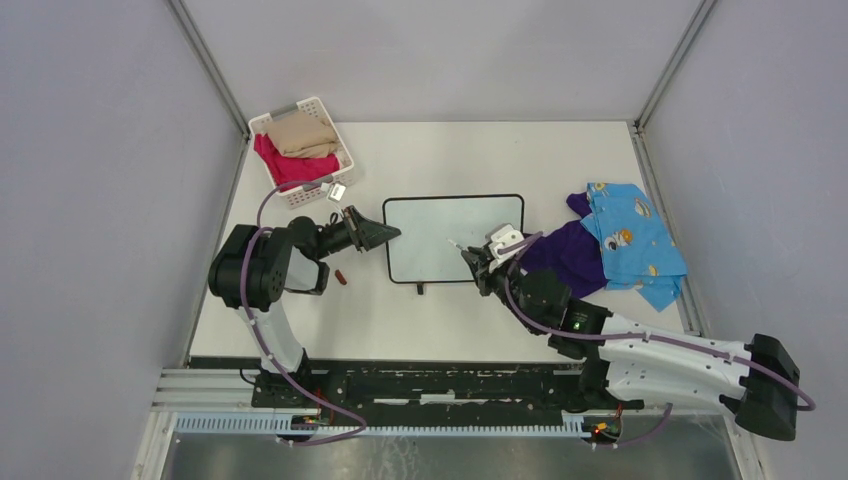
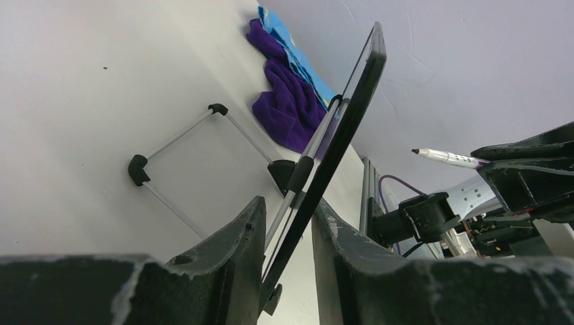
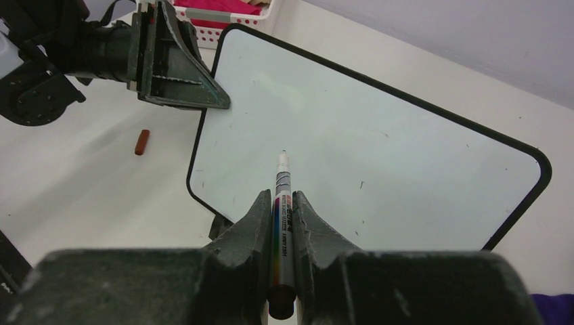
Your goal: Write a sentence on the whiteboard
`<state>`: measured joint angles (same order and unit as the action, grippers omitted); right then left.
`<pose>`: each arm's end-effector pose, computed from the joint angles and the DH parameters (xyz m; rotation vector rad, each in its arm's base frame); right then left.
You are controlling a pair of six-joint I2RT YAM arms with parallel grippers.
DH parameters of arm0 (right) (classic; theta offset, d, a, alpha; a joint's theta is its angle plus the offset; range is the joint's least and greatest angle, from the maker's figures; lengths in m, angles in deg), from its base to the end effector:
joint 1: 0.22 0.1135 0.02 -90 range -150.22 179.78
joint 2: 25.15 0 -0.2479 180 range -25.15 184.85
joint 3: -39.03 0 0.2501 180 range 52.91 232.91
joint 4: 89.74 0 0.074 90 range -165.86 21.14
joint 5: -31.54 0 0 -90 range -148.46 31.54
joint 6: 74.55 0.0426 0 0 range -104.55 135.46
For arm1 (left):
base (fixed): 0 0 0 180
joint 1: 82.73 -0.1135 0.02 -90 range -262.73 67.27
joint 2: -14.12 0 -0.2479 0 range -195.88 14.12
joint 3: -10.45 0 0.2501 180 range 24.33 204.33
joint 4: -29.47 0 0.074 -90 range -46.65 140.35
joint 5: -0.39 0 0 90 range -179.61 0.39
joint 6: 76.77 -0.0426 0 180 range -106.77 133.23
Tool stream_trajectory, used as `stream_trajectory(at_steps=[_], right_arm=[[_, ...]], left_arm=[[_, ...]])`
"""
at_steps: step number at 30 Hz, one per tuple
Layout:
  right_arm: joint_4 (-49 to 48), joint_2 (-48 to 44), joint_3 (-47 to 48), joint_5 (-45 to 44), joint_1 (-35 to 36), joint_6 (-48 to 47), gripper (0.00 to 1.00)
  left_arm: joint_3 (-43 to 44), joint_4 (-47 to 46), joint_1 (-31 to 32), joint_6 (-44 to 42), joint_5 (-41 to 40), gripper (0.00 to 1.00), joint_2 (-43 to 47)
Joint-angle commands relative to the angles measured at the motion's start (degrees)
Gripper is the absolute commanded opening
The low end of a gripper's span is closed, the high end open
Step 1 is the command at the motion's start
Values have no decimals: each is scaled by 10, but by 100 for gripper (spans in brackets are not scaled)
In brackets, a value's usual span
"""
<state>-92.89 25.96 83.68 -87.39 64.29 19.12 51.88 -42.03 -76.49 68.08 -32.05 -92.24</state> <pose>0.1150 0.1933 0.2719 -0.4737 1.5754 0.5041 0.2864 -0.0675 0.1359 0.2212 1.7183 -1.5387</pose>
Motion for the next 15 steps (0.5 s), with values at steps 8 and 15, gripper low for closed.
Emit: stream_trajectory(at_steps=[8,15], right_arm=[[-30,45,38,-17,20,-11,0],[-46,91,68,-50,53,-31,0]], left_arm=[[0,-49,2,9,6,35,5],[0,-60,2,17,3,34,10]])
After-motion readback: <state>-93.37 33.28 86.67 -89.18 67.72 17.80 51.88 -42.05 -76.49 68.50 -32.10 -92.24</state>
